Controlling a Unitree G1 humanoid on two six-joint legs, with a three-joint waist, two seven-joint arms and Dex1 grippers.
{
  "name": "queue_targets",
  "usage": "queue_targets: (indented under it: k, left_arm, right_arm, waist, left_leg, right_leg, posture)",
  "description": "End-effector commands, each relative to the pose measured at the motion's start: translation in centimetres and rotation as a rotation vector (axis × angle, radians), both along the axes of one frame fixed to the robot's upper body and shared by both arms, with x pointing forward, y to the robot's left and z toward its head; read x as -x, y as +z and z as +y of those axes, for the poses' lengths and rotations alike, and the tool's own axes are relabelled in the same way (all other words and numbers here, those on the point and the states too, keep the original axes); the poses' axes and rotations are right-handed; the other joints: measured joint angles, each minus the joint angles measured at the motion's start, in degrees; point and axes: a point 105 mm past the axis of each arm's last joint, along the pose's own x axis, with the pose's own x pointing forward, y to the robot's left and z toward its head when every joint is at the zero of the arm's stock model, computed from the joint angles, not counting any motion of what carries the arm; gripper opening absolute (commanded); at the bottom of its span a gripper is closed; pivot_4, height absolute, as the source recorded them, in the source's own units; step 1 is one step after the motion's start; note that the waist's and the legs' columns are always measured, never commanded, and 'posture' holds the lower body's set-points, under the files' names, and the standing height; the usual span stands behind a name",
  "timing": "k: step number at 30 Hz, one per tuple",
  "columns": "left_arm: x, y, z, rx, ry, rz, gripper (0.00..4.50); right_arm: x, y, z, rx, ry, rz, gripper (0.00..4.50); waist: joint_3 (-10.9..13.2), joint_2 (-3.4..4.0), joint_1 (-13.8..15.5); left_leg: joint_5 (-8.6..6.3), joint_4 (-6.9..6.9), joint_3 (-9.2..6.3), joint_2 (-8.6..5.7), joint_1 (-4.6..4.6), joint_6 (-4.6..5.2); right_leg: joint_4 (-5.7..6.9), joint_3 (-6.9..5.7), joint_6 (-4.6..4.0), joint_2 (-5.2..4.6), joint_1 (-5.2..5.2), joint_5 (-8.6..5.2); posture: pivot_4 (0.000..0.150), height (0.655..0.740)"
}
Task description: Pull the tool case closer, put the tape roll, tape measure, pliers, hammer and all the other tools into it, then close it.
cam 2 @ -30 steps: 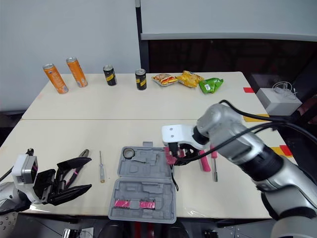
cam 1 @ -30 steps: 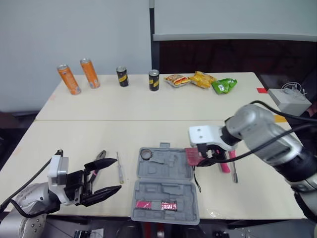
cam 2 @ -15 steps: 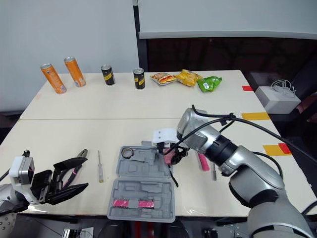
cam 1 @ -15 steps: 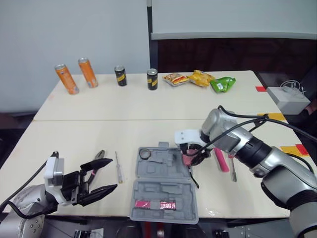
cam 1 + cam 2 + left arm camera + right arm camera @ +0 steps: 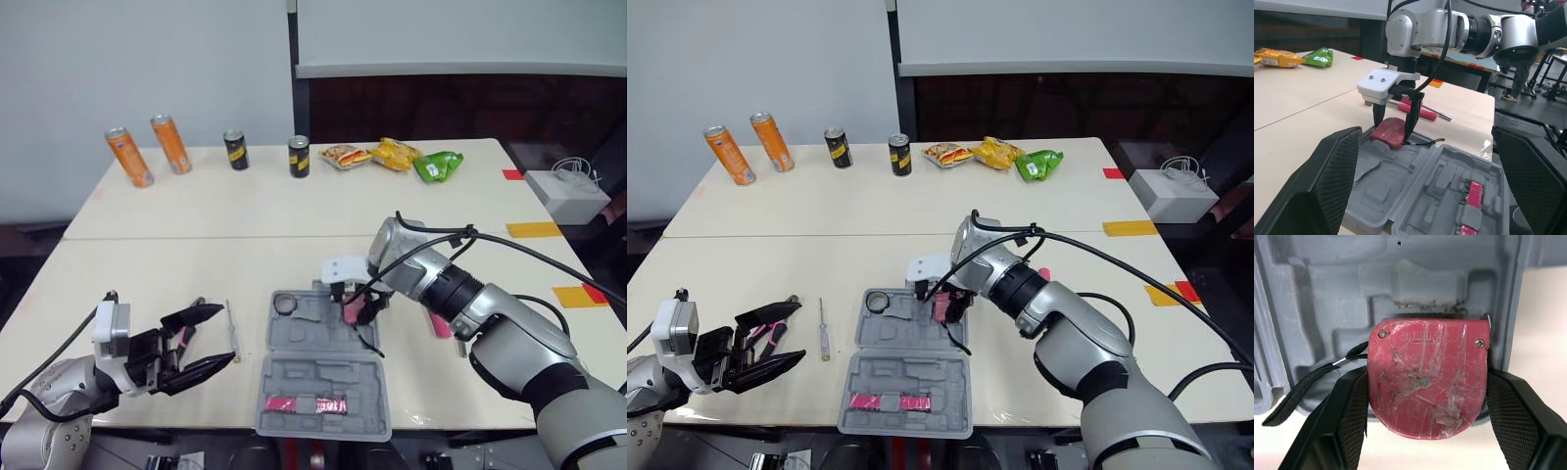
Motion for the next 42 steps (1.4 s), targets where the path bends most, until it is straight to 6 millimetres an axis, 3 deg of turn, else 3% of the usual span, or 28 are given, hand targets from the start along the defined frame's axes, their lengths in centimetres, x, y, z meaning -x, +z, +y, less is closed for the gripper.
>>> queue_targets:
  k: [1, 3, 5, 7, 12, 16, 21, 29, 42]
  left_arm:
    - [0.1, 0.6, -0.3, -0.003, -0.010, -0.026, 4.50]
    - [0.1, 0.7, -0.4, -0.002, -0.010, -0.025, 4.50]
    - [0.2, 0.7, -0.5, -0.001, -0.011, -0.023, 4.50]
    - [0.3, 0.7, -0.5, 0.000, -0.011, -0.021, 4.50]
    - [0.5, 1.0, -0.6, 0.001, -0.013, -0.020, 4.50]
    - [0.5, 1.5, -1.1, 0.001, -0.017, -0.025, 4.50]
    - [0.3, 2.0, -1.7, 0.003, -0.024, -0.027, 4.50]
    - [0.0, 2.7, -2.3, 0.003, -0.037, -0.027, 4.50]
    - [-0.1, 3.4, -2.0, -0.008, -0.013, -0.036, 4.50]
  right_arm:
    - [-0.5, 0.2, 0.5, -0.013, 0.003, -0.034, 2.93]
    - [-0.6, 0.3, 0.8, -0.028, 0.005, -0.039, 2.93]
    - [-0.6, 0.5, 0.9, -0.047, 0.003, -0.045, 3.95]
    - [-0.7, 0.9, 0.9, -0.078, -0.007, -0.062, 4.46]
    - [0.7, 3.2, 0.1, -0.214, -0.019, -0.053, 4.46]
    - [2.1, 5.4, -0.2, -0.457, 0.000, -0.088, 4.46]
    - [1.8, 6.1, -1.1, -0.713, -0.009, -0.224, 4.46]
    - [1.9, 3.2, -1.5, -0.864, -0.105, -0.253, 1.98]
    - [1.4, 1.1, -2.7, -0.948, -0.215, -0.309, 1.98]
  waist:
    - [-0.03, -0.05, -0.23]
    - [-0.04, -0.08, -0.43]
    - [-0.04, -0.07, -0.45]
    - [-0.04, -0.07, -0.40]
    - [0.01, -0.17, 0.05]
    - [0.01, -0.27, 0.34]
    - [0.00, -0.28, 0.66]
    - [-0.01, -0.29, 0.85]
    - [0.00, -0.29, 1.03]
  left_leg:
    - [0.01, 0.00, 0.00, 0.00, 0.01, -0.02]
    - [0.04, 0.00, 0.00, 0.01, 0.03, -0.06]
    - [0.04, 0.00, 0.01, 0.02, 0.03, -0.07]
    - [0.04, 0.00, 0.00, 0.02, 0.01, -0.07]
    - [0.04, 0.00, -0.01, 0.00, -0.06, -0.07]
    - [0.03, -0.01, 0.00, 0.02, -0.03, -0.08]
    - [0.02, -0.02, 0.16, 0.04, 0.18, -0.11]
    - [-0.01, -0.09, 0.24, 0.08, 0.32, -0.15]
    - [-0.01, -0.10, 0.23, 0.08, 0.30, -0.16]
  right_leg:
    - [0.01, 0.00, -0.01, 0.00, 0.00, 0.01]
    - [0.01, 0.00, -0.04, 0.01, 0.01, 0.03]
    - [0.01, 0.01, -0.06, 0.01, 0.01, 0.03]
    - [0.01, 0.01, -0.06, 0.01, 0.00, 0.03]
    - [-0.02, 0.00, -0.04, 0.01, -0.03, 0.04]
    - [-0.03, 0.01, -0.02, 0.02, -0.02, 0.05]
    - [0.01, 0.18, -0.03, 0.06, 0.03, 0.05]
    - [-0.01, 0.28, -0.04, 0.18, 0.09, 0.04]
    - [-0.05, 0.28, -0.04, 0.19, 0.09, 0.04]
  posture:
    - [0.150, 0.7400]
    - [0.150, 0.7400]
    - [0.150, 0.7400]
    - [0.150, 0.7400]
    - [0.150, 0.7400]
    - [0.150, 0.7400]
    - [0.150, 0.7400]
    - [0.150, 0.7400]
    - [0.150, 0.7400]
